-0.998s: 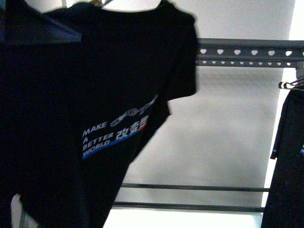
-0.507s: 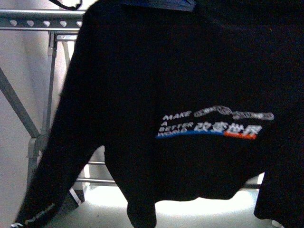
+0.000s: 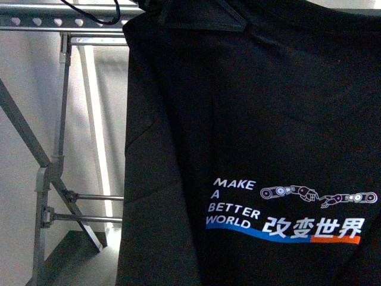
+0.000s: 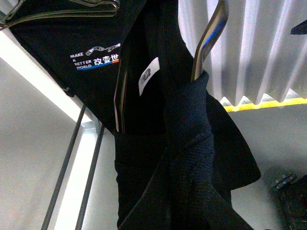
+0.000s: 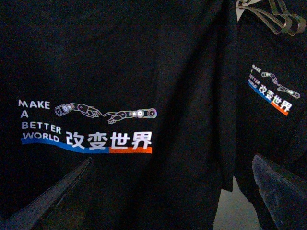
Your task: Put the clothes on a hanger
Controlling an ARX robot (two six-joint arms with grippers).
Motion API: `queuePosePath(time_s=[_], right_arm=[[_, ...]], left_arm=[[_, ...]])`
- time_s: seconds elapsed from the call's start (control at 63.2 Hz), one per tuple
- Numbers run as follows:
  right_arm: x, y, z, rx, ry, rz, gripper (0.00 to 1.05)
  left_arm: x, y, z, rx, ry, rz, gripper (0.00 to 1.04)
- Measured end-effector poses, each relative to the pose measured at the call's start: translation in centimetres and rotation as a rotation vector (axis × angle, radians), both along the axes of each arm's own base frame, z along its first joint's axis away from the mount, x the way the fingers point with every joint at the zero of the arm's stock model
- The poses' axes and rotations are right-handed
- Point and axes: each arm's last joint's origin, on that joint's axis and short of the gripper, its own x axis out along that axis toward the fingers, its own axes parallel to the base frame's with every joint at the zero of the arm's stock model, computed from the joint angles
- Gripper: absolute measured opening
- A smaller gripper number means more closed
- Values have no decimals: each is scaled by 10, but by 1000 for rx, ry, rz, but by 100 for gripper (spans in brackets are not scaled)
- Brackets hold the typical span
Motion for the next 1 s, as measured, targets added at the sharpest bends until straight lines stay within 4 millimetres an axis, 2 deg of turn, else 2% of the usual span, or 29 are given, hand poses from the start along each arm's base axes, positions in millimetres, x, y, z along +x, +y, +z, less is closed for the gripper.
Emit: queuePosePath(time_s=[0.079,0.127,0.158,0.238,0.285,0.348,0.475,0.57,0.633,0.76,0.871,0.998], right_arm=[[0,0,-1,15,14,22,97],[0,-1,1,82,116,123,97],[4,-7,7,157,226,224,97],[19,-31,41,177,210,279,97],[27,-44,60,125,169,274,97],[48,-67,96,-30,104,255,97],[85,-83,128,-325,60,330,97],[115,-83,152,-557,26,404,97],[133,-77,169,-745,-24,460,97],[157,-64,190,-1018,-122,481,97],[177,-53,194,-1187,-141,498,97],[201,-50,185,-1272,-93,525,97]], left_arm=[[0,0,0,0,0,-2,5],[0,0,0,-2,0,-4,5],[0,0,0,-1,-1,-3,5],[-1,-2,0,-2,-1,-7,5],[-1,-2,0,-2,-1,-7,5],[0,0,0,-2,-1,-3,5],[0,1,0,-1,-2,0,5],[0,-1,0,-1,-2,-4,5],[0,-1,0,-1,-2,-5,5],[0,-1,0,0,-2,-4,5],[0,0,0,0,-3,-2,5],[0,0,0,1,-3,0,5]])
